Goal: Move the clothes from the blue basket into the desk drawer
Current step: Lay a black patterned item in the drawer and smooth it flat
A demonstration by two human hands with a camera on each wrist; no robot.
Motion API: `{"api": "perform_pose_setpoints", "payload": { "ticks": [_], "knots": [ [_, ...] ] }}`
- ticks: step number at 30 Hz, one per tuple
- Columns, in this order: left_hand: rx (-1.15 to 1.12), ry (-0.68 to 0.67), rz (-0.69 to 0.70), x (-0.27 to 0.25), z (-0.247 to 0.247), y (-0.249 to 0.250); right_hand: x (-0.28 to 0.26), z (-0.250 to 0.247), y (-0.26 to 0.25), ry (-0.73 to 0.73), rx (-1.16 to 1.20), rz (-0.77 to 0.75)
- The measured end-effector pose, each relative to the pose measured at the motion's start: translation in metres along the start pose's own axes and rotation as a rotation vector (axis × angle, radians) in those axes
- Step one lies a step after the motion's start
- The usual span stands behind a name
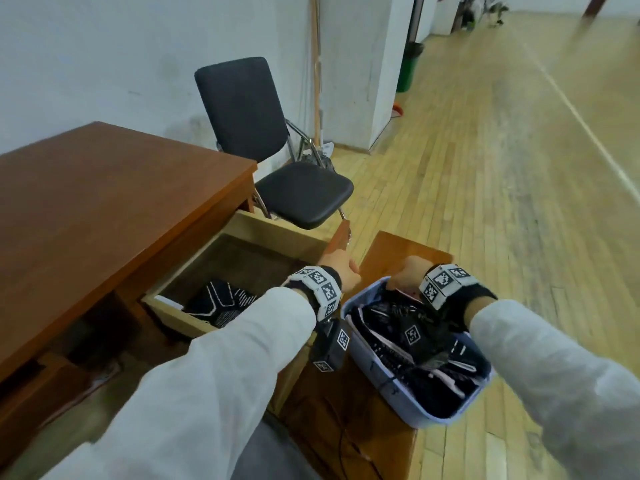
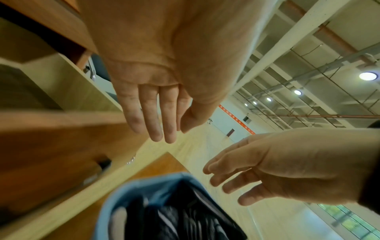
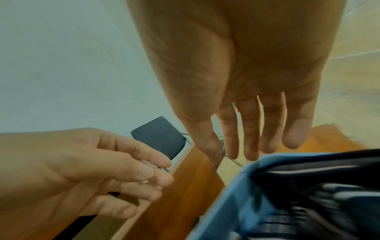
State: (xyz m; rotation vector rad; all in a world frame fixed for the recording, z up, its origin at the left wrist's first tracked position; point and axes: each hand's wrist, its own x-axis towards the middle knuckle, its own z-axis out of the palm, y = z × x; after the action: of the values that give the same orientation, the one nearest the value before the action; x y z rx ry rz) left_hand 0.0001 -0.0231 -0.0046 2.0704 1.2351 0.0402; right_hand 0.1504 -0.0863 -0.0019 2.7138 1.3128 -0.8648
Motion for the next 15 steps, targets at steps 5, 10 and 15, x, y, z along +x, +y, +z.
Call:
{"api": "perform_pose_setpoints", "payload": {
  "ticks": [5, 10, 15],
  "knots": [
    [0.048, -0.121, 0.034, -0.006, 0.043, 0.015, -0.01, 0.012, 0.047, -0.065, -0.111, 0.091],
    [0.089, -0.192, 0.054, -0.007, 0.063, 0.018, -0.015, 0.027, 0.067, -0.124, -0.055, 0.133],
    [0.081, -0.188, 0.046, -0.007, 0.066, 0.016, -0.017, 0.042, 0.062, -0.085, -0.095, 0.129]
  ]
}}
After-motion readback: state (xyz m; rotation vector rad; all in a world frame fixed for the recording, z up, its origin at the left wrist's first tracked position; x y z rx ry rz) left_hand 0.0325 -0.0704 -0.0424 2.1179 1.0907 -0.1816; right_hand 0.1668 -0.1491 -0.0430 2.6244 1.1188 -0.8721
